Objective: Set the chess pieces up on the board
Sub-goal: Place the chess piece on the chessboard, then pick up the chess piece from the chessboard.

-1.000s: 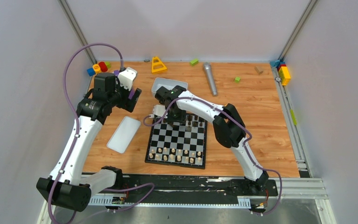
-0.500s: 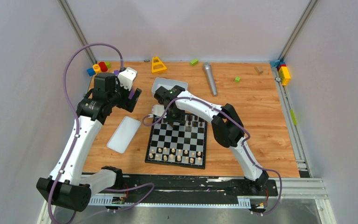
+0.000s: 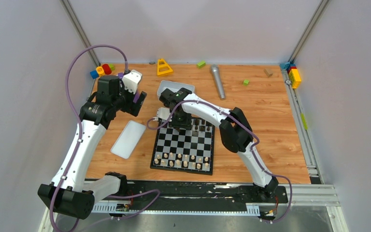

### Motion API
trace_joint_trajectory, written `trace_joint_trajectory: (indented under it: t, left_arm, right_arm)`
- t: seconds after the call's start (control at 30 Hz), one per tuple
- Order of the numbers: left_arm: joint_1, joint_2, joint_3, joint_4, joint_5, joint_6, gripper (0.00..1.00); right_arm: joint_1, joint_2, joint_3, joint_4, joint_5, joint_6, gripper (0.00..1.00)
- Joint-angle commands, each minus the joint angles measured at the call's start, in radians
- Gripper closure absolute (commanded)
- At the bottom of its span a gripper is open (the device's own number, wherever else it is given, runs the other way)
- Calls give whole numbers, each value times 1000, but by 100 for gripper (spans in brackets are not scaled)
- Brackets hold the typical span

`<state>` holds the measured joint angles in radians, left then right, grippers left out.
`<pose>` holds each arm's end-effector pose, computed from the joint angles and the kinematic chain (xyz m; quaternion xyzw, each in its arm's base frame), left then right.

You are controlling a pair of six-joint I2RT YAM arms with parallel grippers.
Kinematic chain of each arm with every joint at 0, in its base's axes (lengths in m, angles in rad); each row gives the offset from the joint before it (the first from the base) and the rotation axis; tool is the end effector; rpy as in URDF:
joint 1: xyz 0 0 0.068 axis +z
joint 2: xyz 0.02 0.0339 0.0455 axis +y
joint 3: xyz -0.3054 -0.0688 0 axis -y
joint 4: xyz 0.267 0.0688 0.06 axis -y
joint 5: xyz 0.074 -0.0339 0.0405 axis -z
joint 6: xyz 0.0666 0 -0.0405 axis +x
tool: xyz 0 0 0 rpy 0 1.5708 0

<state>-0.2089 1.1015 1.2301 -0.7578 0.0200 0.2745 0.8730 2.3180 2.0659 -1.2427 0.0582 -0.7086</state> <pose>0.2469 -0.0537 0.3969 0.2177 0.8642 0.0060 0.4536 0.3318 0.3896 0.1890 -0.7093 0.7033 -0.0259 0.0402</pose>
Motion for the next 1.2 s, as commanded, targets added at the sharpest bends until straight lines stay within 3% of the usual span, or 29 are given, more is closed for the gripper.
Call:
trace_joint_trajectory:
  t: [0.0, 0.27, 0.5, 0.77, 1.17]
  left_arm:
    - [8, -22, -10, 36, -4, -6, 0]
    - [7, -22, -8, 37, -12, -5, 0]
    - [7, -5, 28, 36, -17, -19, 0]
    - [7, 19, 72, 17, -17, -21, 0]
    - [7, 11, 67, 17, -52, -25, 0]
  right_arm:
    - [4, -28, 70, -9, -23, 26, 61]
    - [4, -90, 89, 9, -149, 112, 58]
    - [3, -171, -75, 168, -262, 235, 59]
    - [-5, -225, -235, 337, -259, 369, 59]
    - [-19, -186, -262, 414, -226, 442, 59]
